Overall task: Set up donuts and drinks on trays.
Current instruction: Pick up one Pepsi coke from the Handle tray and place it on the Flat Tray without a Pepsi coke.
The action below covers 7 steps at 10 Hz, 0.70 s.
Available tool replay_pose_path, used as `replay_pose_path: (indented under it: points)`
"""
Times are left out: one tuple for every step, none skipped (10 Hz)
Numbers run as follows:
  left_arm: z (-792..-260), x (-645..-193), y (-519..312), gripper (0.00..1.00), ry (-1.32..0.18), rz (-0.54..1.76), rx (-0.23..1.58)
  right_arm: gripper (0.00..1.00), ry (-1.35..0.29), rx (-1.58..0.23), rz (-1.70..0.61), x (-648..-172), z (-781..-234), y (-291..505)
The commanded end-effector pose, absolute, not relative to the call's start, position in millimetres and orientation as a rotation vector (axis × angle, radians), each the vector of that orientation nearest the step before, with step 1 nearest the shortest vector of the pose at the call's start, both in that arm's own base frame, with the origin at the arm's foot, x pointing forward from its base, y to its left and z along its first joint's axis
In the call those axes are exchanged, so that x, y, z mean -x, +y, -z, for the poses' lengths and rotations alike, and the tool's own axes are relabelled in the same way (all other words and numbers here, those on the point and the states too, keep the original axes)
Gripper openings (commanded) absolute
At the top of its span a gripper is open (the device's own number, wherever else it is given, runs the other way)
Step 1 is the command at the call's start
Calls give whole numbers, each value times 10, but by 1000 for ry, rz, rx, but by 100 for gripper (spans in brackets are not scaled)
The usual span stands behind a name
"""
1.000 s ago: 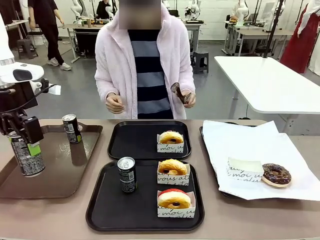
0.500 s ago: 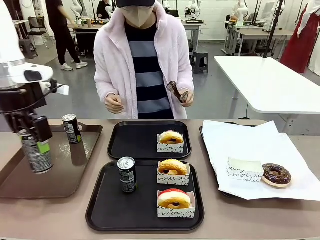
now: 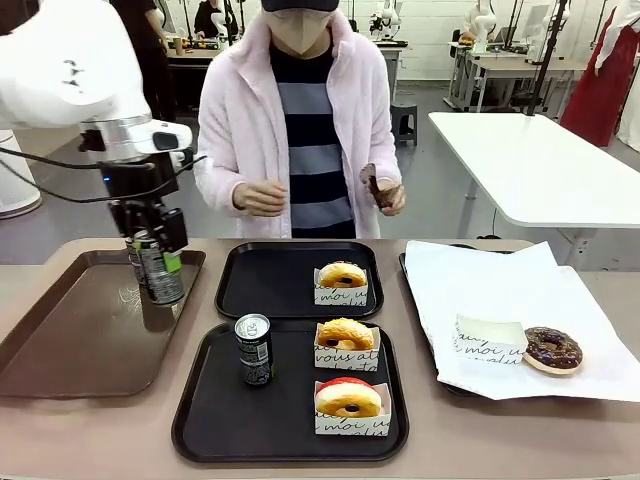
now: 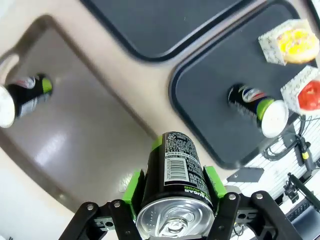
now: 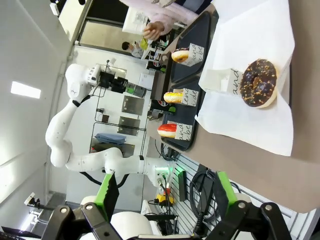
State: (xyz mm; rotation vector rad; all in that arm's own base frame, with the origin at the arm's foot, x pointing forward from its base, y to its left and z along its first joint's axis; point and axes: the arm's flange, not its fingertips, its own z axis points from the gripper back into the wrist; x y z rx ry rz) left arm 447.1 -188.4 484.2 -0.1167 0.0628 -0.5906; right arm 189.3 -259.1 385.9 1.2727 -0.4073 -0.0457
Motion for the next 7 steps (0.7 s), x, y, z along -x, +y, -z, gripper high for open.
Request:
replay_pose_path:
  points:
    - [-4879,-4738,-2117,60,49,589,158,100,-421,-1282,31,-1883,-3865,-2597]
    - [-4847,-4846,-2217,60,45,599,186,100,-421,-1282,31,-1883,-3865,-2597]
    - [-4800,-4929,-2292,60,24,616,202,100,-421,-1282,31,-1883,-3865,-2597]
    - [-4797,-4842,-2246,60,81,632,215,100,-421,-1282,31,-1883,-3865,-2597]
    - [-4822,-4558,-2065,60,145,679,206,100,-421,-1282,31,-1883,-3865,-2597]
    - [-4809,-4141,-1821,60,177,729,171,100,-421,-1282,31,-1883,-3865,-2597]
    - [-4714,-3759,-1604,60,213,750,137,100,-421,-1282,31,-1883,-3865,-2597]
